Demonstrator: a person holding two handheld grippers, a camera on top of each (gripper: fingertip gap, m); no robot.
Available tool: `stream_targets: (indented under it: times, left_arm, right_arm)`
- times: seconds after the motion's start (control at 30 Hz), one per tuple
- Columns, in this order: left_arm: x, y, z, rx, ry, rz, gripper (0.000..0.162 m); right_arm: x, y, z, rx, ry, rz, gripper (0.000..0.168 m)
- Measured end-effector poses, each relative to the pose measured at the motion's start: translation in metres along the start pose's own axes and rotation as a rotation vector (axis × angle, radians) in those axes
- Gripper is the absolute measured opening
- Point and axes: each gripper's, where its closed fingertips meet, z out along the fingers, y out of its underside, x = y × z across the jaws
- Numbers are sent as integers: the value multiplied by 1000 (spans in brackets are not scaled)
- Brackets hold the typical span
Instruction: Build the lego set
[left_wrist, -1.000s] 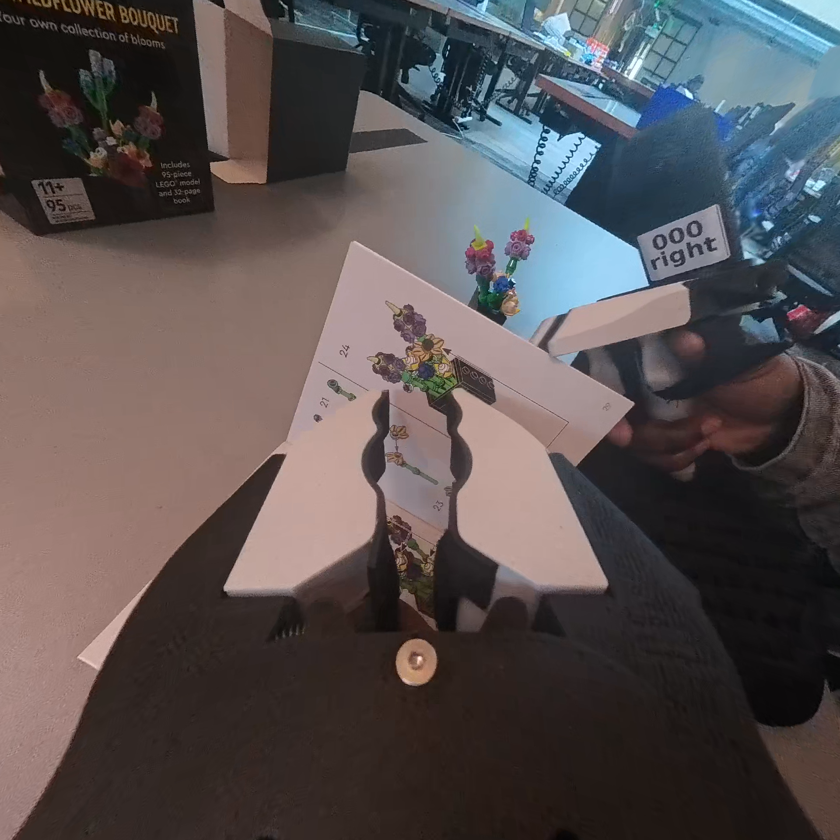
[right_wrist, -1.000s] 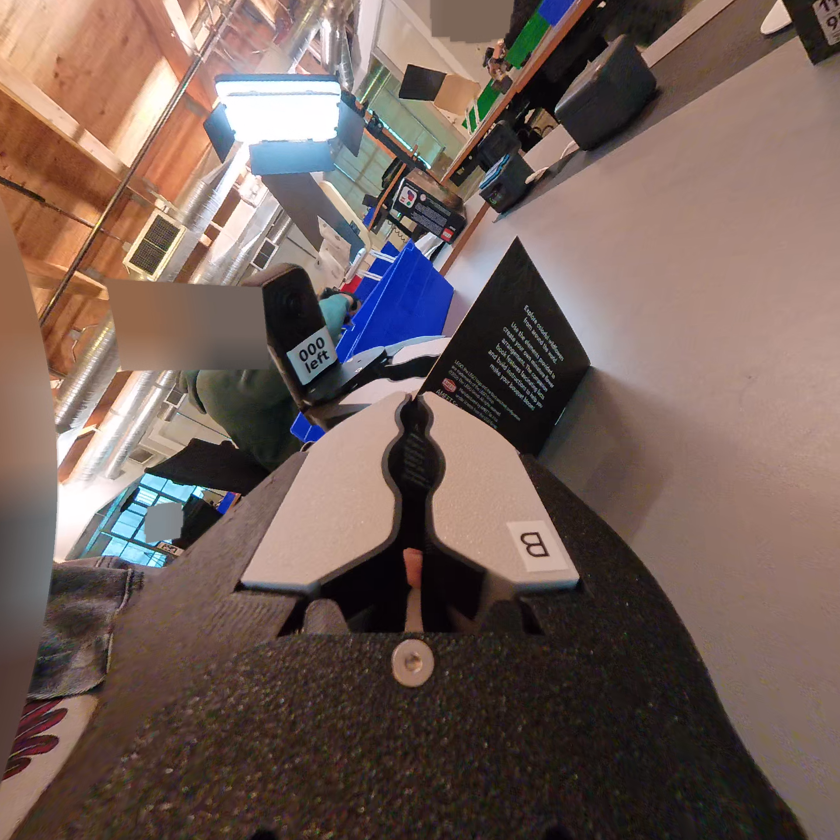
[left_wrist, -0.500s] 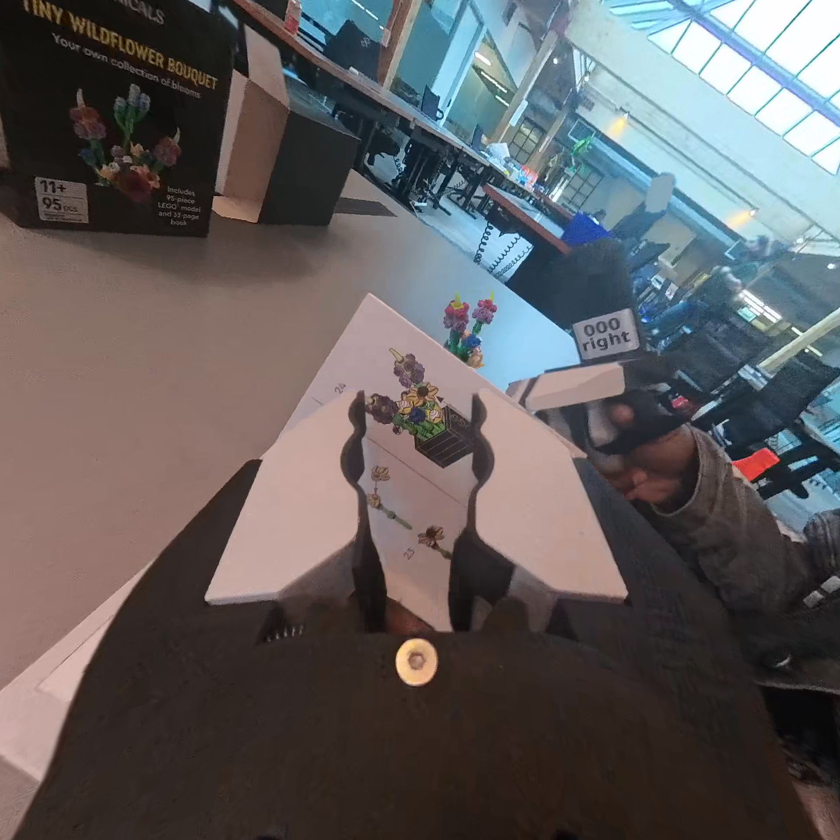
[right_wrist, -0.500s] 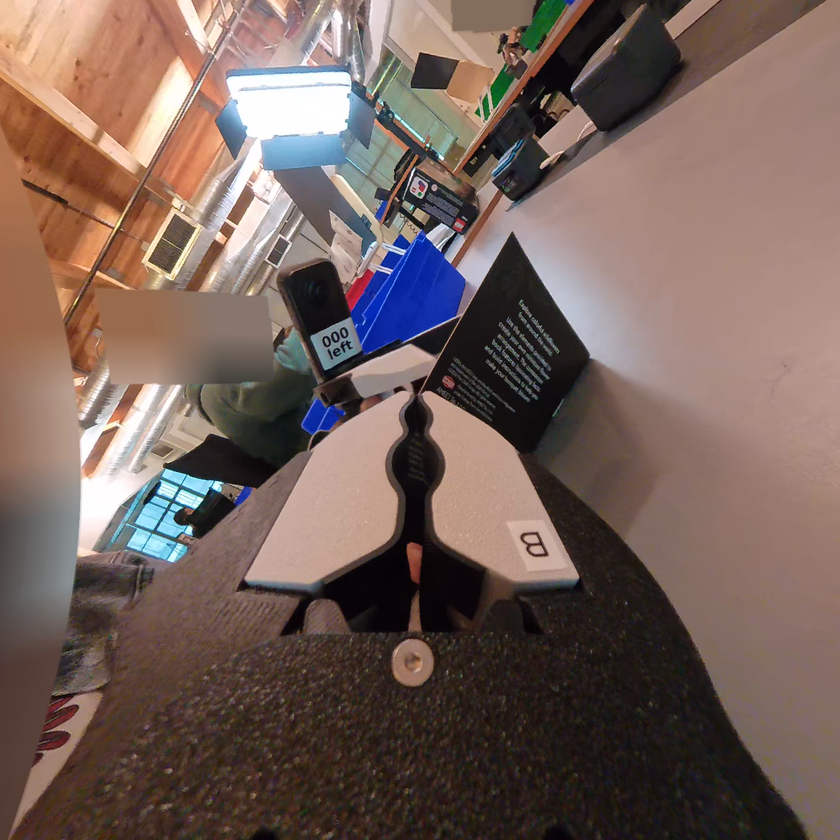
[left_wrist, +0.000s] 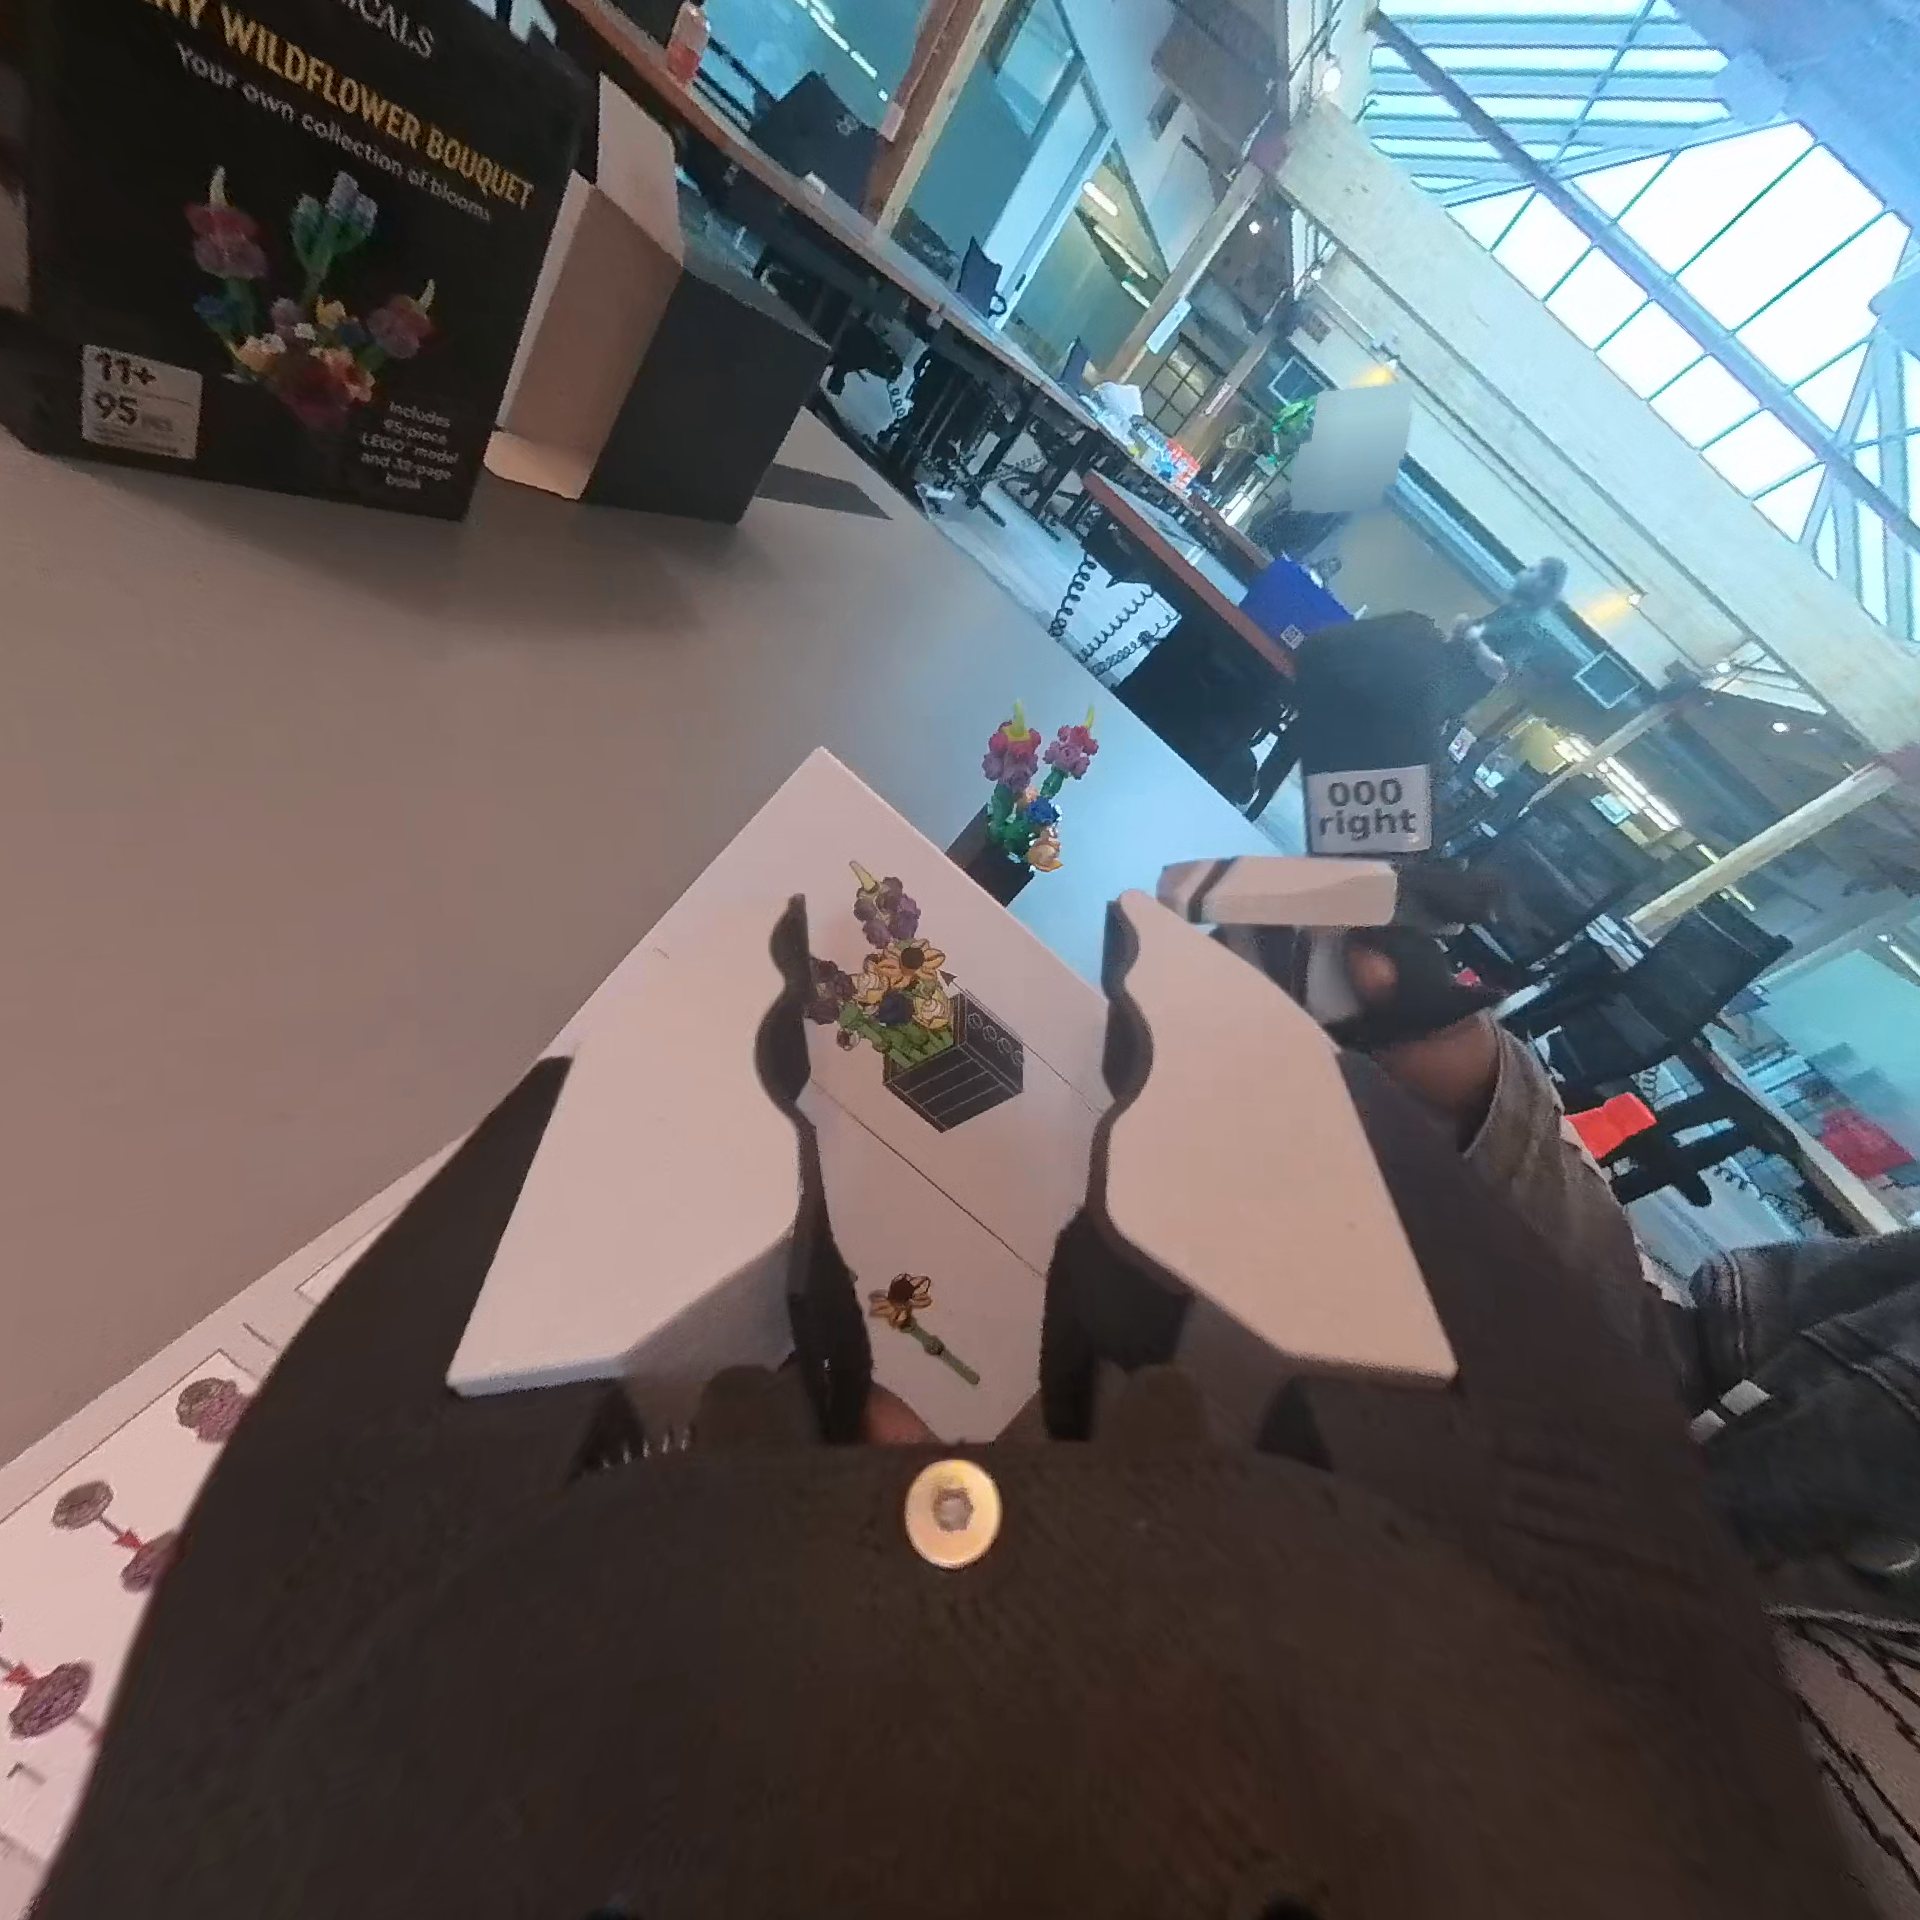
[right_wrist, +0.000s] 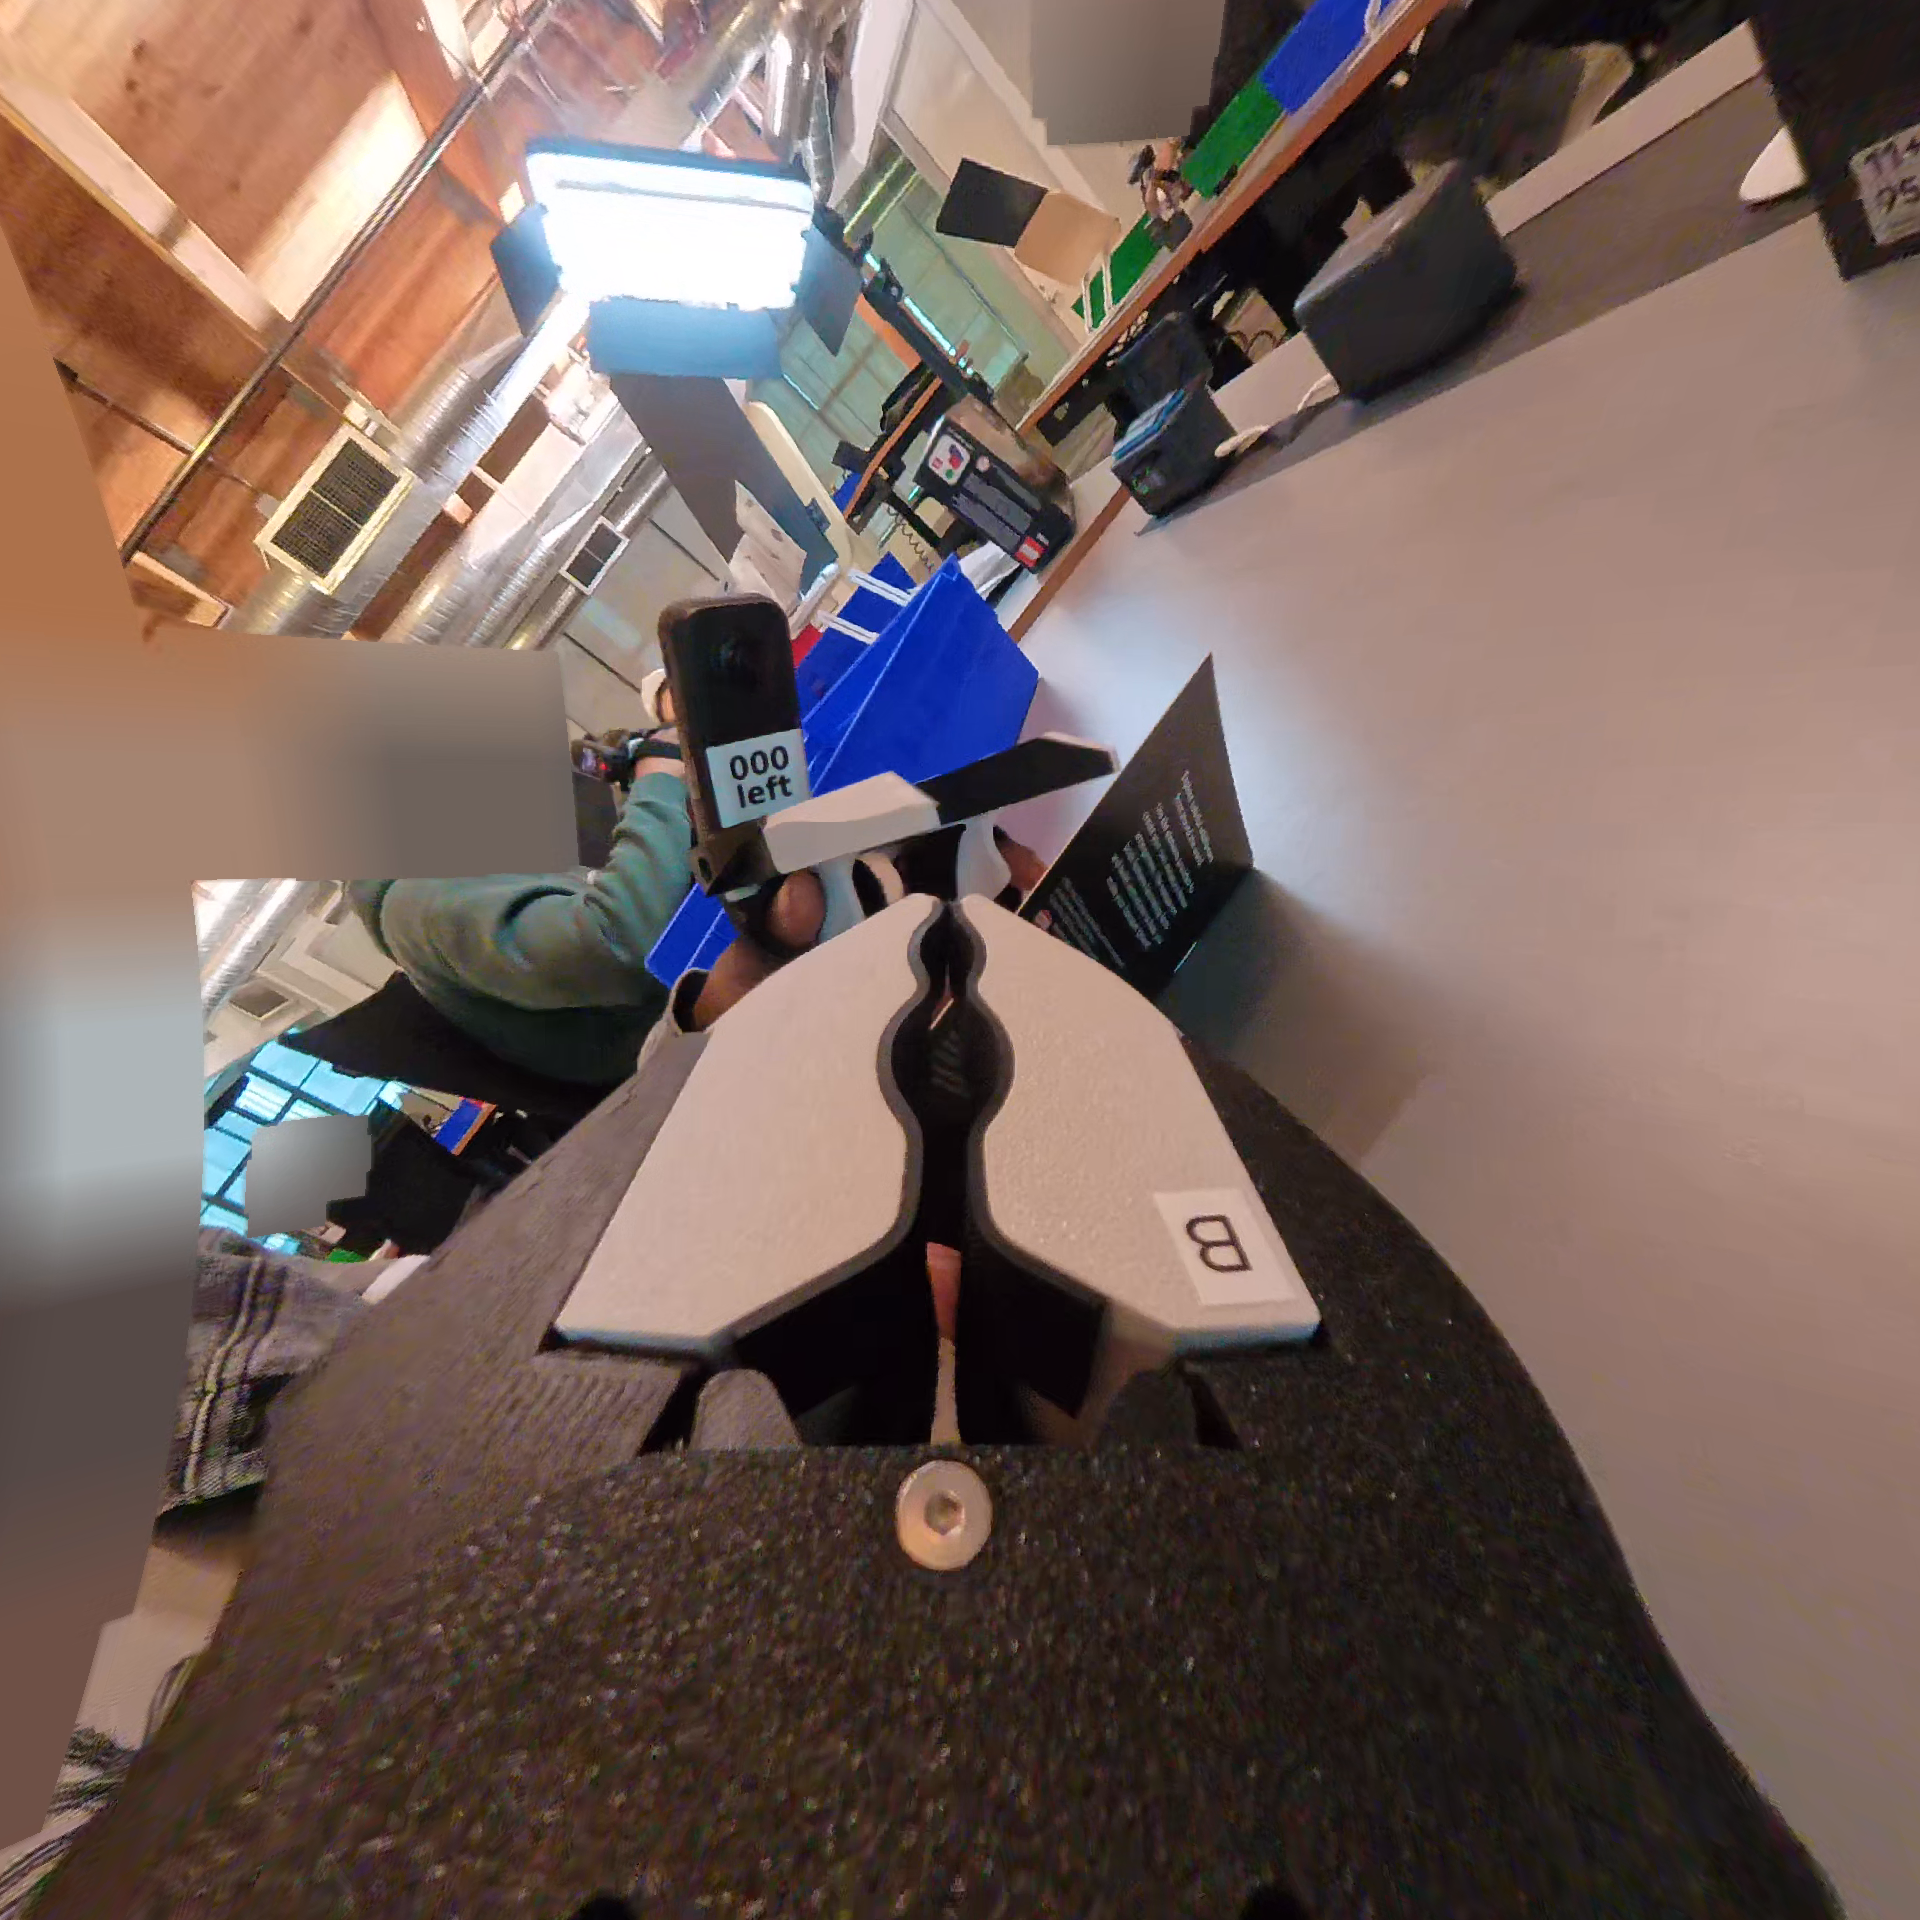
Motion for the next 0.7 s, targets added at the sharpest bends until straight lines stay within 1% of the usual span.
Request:
stream_targets:
  times: [0.07,0.13,0.23,0.3,0.37,0.43,0.6,0.7]
  left_arm:
    - [-6,7,-3,-58,-42,14,54]
    - [-4,13,-3,-97,-17,6,59]
    - [-3,19,-2,-130,37,-71,71]
    - [-7,21,-1,-139,64,-149,75]
    - [-8,21,-1,-141,103,-228,76]
    - [-6,22,0,-149,145,-269,78]
    - [-4,16,-3,-109,162,-260,82]
    - [-6,8,-7,-63,144,-252,80]
  right_arm:
    - [-1,-5,-4,12,-5,-6,0]
    - [-3,-4,-4,3,-11,-9,0]
    - [-7,2,4,-43,3,-50,0]
    - [-10,8,11,-89,25,-95,0]
    - [-10,13,18,-128,52,-137,0]
    - [-9,20,25,-167,70,-166,0]
    - [-13,35,39,-217,48,-200,0]
    - [-17,28,36,-188,34,-209,0]
